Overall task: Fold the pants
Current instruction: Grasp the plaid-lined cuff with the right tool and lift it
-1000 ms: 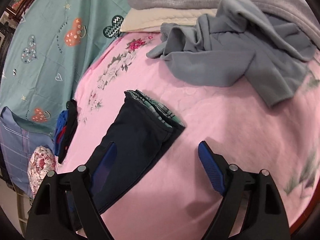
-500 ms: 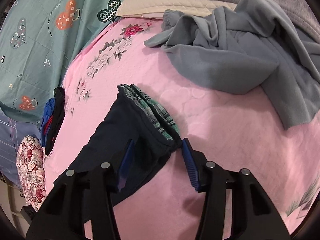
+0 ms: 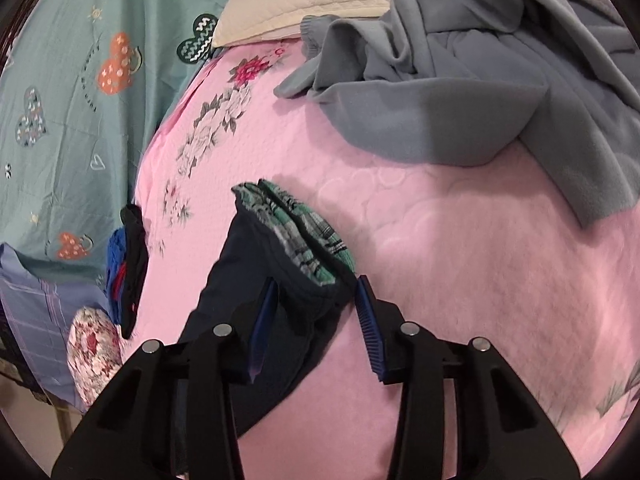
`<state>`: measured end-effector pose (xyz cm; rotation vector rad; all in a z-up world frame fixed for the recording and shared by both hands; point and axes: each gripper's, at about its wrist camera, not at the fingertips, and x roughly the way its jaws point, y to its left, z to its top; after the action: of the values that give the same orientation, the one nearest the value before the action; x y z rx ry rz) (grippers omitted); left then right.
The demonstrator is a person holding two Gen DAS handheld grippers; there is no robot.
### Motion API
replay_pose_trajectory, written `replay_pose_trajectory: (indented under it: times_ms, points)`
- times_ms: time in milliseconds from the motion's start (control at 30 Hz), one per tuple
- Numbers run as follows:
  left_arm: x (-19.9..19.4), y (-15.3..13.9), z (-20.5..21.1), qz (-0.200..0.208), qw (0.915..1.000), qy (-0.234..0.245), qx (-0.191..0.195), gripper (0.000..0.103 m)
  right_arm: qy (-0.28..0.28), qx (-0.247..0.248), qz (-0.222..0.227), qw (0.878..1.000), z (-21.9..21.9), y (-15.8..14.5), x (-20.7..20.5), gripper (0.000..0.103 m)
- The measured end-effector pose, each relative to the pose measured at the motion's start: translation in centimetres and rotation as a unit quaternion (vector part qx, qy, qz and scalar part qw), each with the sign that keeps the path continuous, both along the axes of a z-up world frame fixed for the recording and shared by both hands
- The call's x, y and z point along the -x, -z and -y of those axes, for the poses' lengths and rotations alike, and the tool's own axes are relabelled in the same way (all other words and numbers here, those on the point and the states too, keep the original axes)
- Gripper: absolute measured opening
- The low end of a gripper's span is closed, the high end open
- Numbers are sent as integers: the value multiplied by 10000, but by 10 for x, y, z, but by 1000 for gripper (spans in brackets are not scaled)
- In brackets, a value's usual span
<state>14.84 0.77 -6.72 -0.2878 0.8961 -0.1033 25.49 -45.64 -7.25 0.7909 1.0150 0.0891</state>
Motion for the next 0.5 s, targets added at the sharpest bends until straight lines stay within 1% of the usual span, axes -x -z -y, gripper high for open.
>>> replay_pose_trajectory:
  times_ms: [33, 67, 100, 133, 167, 267, 300, 367, 400, 433, 467, 500]
  points:
    - [0, 0, -2, 6, 10000, -16, 51, 101, 27, 28, 0, 10000, 0, 0, 0, 39]
    - [0, 0, -4, 17, 9999, -33, 103, 101, 26, 124, -6, 9999, -2, -1, 1, 34]
    - [1, 1, -4, 28, 9999, -51, 145, 101, -29, 166, 57, 9998, -3, -2, 2, 26]
    - [1, 1, -5, 29, 9999, -58, 159, 101, -102, 116, 83, 9998, -5, -1, 2, 21]
    - [1, 1, -5, 27, 9999, -58, 157, 101, -149, 115, 87, 9998, -7, -1, 2, 18]
    - [0, 1, -2, 27, 9999, -56, 107, 101, -187, 146, 236, 9994, -10, -8, 3, 16]
    - [1, 0, -3, 48, 9999, -64, 131, 101, -224, 139, 342, 9991, -12, -14, 4, 16]
    - [5, -2, -8, 152, 9994, -181, 242, 101, -436, 267, 705, 9962, -27, -34, 8, 16]
    - [7, -3, -10, 201, 9991, -235, 284, 101, -605, 412, 905, 9932, -39, -46, 10, 16]
    - [10, -5, -15, 300, 9983, -316, 386, 101, -867, 645, 1145, 9875, -58, -59, 15, 16]
    - [14, -8, -22, 410, 9969, -407, 540, 101, -1119, 840, 1324, 9813, -76, -69, 19, 16]
    - [18, -11, -28, 485, 9959, -469, 608, 101, -1412, 1014, 1500, 9733, -97, -76, 24, 16]
